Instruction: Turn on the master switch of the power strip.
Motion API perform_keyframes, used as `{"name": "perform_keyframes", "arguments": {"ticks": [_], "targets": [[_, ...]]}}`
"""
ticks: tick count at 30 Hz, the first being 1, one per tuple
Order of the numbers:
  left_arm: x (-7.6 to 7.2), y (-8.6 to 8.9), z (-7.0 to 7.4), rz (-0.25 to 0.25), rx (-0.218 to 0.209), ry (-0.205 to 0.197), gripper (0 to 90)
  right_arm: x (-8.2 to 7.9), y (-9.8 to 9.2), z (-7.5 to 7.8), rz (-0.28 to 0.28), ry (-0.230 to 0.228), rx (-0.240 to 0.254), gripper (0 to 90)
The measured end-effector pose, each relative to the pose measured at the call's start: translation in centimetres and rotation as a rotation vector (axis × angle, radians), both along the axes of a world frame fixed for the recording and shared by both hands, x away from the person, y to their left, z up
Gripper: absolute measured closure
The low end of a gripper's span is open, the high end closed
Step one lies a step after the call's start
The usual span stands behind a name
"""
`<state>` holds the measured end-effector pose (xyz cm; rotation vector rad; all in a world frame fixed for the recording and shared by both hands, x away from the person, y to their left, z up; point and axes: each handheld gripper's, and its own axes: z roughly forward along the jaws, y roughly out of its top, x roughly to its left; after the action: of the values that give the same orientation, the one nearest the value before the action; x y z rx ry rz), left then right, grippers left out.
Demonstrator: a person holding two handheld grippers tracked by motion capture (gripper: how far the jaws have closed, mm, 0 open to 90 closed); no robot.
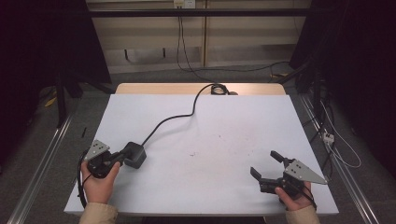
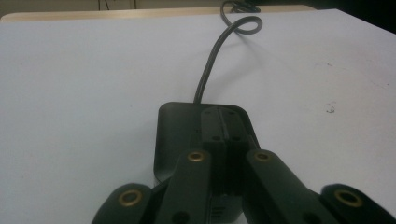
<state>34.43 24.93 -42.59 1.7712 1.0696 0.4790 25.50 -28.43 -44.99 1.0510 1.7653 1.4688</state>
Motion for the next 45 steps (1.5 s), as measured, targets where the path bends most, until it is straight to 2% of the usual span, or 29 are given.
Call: {"name": "perform_keyframes", "arguments": {"ticks": [4, 10, 20, 28, 30, 32, 37, 39, 44, 45], "targets": [[-0.1, 0.0, 0.2, -0.002, -0.015, -0.01, 90.0, 0.0, 0.0, 0.0, 0.001, 0.0, 0.0, 3.8], [0.0, -0.2, 0.2, -0.01, -0.014, -0.01, 90.0, 0.0, 0.0, 0.0, -0.001, -0.001, -0.002, 3.8], [0.1, -0.3, 0.4, -0.004, -0.042, -0.009, 79.0, -0.1, 0.0, 0.0, -0.001, -0.003, -0.002, 3.8], [0.2, -0.6, 0.4, 0.002, -0.052, 0.014, 62.9, -0.1, -0.1, 0.0, -0.005, -0.001, 0.0, 3.8], [0.3, -0.7, 0.3, 0.005, -0.053, 0.026, 56.2, -0.1, -0.1, 0.0, -0.005, 0.0, -0.001, 3.8], [0.3, -0.8, 0.3, -0.002, -0.048, 0.027, 54.4, -0.1, -0.1, 0.0, -0.006, 0.001, 0.0, 3.8], [0.4, -0.9, 0.4, -0.001, -0.054, 0.029, 43.6, -0.2, -0.2, 0.0, -0.006, 0.001, 0.0, 3.8], [0.4, -1.0, 0.4, -0.007, -0.04, 0.027, 37.9, -0.2, -0.2, 0.0, -0.007, -0.001, 0.0, 3.8], [0.5, -1.2, 0.2, -0.013, -0.037, 0.039, 25.1, -0.2, -0.3, 0.0, -0.007, 0.0, 0.001, 3.8], [0.5, -1.2, 0.2, -0.02, -0.024, 0.036, 22.7, -0.2, -0.3, 0.0, -0.007, 0.0, 0.001, 3.8]]}}
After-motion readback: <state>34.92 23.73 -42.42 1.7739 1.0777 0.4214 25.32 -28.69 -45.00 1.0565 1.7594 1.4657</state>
